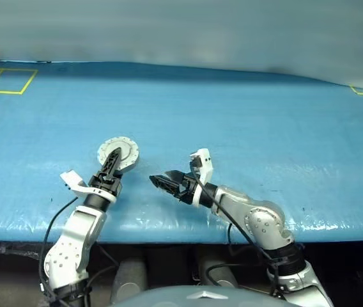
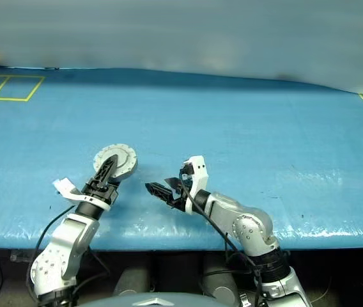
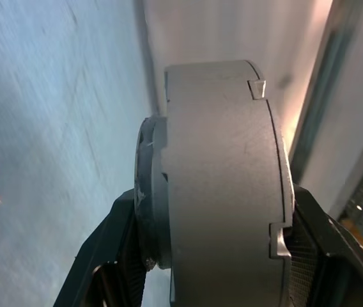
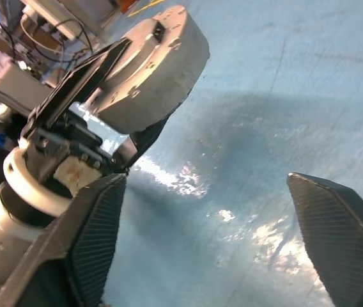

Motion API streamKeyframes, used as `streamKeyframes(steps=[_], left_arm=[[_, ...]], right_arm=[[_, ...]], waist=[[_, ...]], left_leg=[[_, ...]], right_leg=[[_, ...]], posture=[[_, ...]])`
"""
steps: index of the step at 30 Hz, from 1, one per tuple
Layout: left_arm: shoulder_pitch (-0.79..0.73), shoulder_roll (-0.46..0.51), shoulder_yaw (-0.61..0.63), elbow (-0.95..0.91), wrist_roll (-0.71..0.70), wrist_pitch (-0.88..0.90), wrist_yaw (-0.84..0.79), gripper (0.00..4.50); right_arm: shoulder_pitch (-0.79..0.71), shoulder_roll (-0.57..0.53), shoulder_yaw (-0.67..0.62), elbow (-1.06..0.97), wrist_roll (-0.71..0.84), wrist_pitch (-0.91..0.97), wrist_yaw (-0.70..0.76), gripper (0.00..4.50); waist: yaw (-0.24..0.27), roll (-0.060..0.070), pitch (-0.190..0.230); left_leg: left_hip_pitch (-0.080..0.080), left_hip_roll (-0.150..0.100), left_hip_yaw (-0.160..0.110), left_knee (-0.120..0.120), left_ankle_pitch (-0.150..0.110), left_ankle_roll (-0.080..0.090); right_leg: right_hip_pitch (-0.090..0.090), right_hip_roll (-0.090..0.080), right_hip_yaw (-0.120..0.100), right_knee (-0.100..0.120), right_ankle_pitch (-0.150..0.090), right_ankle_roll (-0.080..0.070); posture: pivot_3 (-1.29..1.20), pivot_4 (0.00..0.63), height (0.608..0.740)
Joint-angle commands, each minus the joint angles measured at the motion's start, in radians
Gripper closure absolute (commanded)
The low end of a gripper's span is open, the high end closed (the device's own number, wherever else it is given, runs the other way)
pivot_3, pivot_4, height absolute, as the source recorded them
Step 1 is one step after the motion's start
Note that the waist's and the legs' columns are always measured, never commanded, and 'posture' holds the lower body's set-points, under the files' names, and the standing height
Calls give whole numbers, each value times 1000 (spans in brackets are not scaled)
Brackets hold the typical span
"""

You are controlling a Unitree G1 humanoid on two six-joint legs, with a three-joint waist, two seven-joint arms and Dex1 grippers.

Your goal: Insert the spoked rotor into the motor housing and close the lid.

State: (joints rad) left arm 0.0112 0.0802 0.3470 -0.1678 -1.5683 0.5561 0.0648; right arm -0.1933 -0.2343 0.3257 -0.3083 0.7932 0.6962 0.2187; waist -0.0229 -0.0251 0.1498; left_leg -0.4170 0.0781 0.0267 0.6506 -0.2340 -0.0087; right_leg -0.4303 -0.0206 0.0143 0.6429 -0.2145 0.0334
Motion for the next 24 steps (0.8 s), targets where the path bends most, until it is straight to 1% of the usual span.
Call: streamKeyframes(steps=[1, 2, 5, 6, 10, 13, 17, 21, 23, 24], left_arm=[[-118, 56, 30, 70, 33, -2, -14, 2086], [-173, 78, 37, 123, 54, -2, -19, 2086], [-306, 120, 58, 265, 111, -6, -25, 2086], [-337, 127, 65, 301, 126, -6, -30, 2086], [-576, 171, 86, 584, 250, -47, -80, 2086], [-693, 190, 90, 754, 349, -68, -139, 2086], [-826, 197, 80, 970, 507, -148, -188, 2086], [-920, 194, 107, 1144, 603, -206, -210, 2086], [-944, 194, 126, 1197, 629, -213, -215, 2086], [-951, 194, 138, 1216, 638, -211, -215, 1736]], right_arm=[[22, -32, 69, -36, -215, -180, 72, 0], [30, -49, 94, -26, -292, -239, 80, 0], [55, -68, 128, 10, -456, -359, 74, 0], [62, -62, 128, 22, -486, -383, 68, 0], [109, -13, 104, 98, -650, -541, -30, 0], [128, 10, 99, 120, -673, -562, -6, 0], [149, 33, 96, 128, -719, -548, -12, 0], [173, 58, 95, 118, -736, -547, 0, 0], [180, 66, 95, 115, -751, -553, 3, 0], [183, 68, 96, 115, -759, -557, 3, 0]], waist=[[3, 0, 0], [5, -1, 0], [12, -3, 1], [12, -3, 1], [18, -6, 3], [11, -8, 4], [9, -8, 4], [9, -8, 5], [10, -8, 5], [9, -8, 5]], left_leg=[[0, 0, 0, 0, 0, 0], [0, -1, 0, 0, 0, 0], [-1, -2, 0, 1, 0, -1], [-1, -2, 0, 1, 0, -1], [-2, -2, 0, 1, 1, -1], [-2, -3, 0, 1, 1, -2], [-3, -3, 0, 0, 1, -2], [-4, -3, 0, -3, 1, -2], [-5, -3, -1, -3, 1, -2], [-6, -3, 0, -3, 1, -3]], right_leg=[[0, 0, 0, 0, 0, 0], [0, 0, 1, 0, 0, 0], [1, 0, 2, -1, 1, 1], [1, 0, 2, -1, 1, 1], [1, 0, 2, -2, 3, 4], [1, -1, 2, -2, 3, 4], [1, -1, 3, -6, 8, 6], [0, -1, 2, -8, 8, 6], [-1, -1, 1, -8, 8, 6], [-1, -1, 1, -8, 8, 6]], posture=[[0, 150, 740], [0, 150, 740], [0, 150, 740], [0, 150, 740], [0, 150, 740], [0, 150, 740], [0, 150, 740], [0, 150, 740], [0, 150, 740], [0, 150, 740]])
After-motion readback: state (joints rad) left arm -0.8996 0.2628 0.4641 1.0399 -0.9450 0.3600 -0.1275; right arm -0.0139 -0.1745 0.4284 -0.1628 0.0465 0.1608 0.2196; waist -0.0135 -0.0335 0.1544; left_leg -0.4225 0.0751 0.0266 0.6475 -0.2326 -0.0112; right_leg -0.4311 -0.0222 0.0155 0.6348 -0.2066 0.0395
